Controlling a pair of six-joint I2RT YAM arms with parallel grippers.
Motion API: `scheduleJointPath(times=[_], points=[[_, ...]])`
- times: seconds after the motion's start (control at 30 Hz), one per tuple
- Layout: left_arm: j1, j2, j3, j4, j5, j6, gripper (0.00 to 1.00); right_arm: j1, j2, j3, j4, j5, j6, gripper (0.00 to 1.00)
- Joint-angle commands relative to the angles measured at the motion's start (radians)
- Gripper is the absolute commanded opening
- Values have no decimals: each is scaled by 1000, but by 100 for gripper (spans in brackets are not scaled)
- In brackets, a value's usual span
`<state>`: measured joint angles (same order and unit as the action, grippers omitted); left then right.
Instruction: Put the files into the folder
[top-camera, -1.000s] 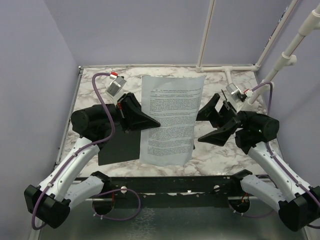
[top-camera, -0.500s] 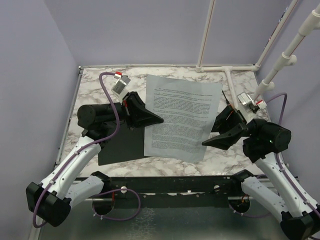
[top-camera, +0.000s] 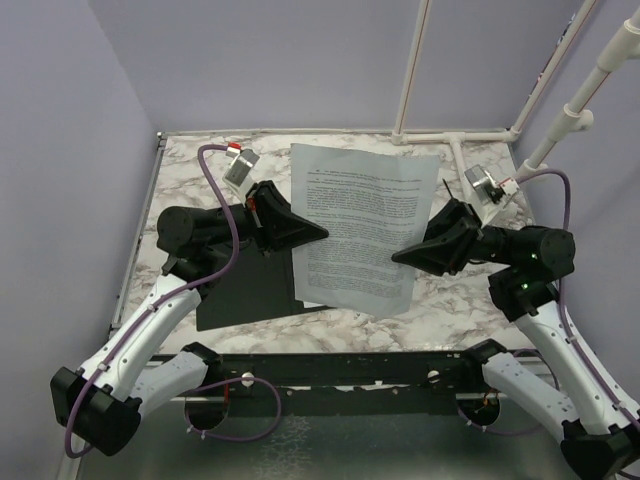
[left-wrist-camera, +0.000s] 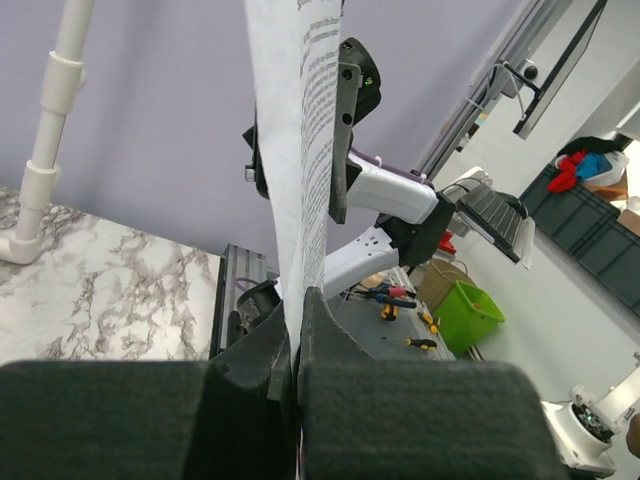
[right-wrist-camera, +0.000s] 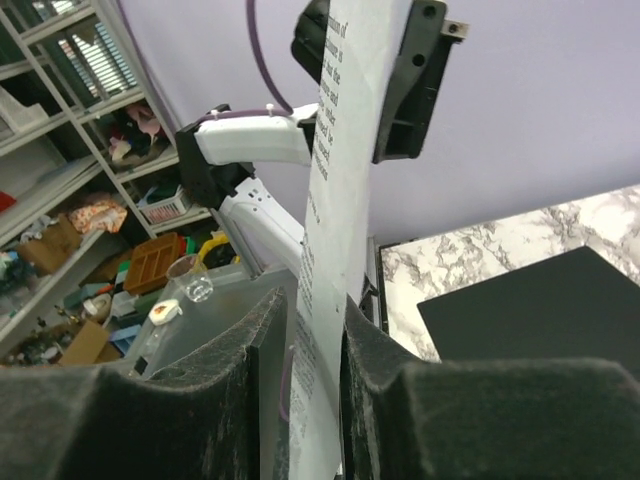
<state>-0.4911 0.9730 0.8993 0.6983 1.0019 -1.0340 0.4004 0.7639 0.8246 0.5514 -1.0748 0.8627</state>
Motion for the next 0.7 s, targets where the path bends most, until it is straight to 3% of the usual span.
scheduleJointPath(times=[0.0, 0.2, 0.4, 0.6, 0.67], points=[[-3, -22, -12, -18, -45, 30, 0, 2, 25, 22, -41, 39, -8, 29], [-3, -29, -20, -43, -68, 48, 0, 2, 49, 29, -64, 70, -25, 28], [-3, -42, -29, -138, -105, 115, 0, 2, 81, 53, -113, 94, -55, 1], [-3, -63, -30, -309, -204, 217, 0, 2, 113, 129, -349, 221, -199, 1], [-3, -71, -17, -425, -274, 281, 7, 2, 127, 155, -424, 259, -243, 1]])
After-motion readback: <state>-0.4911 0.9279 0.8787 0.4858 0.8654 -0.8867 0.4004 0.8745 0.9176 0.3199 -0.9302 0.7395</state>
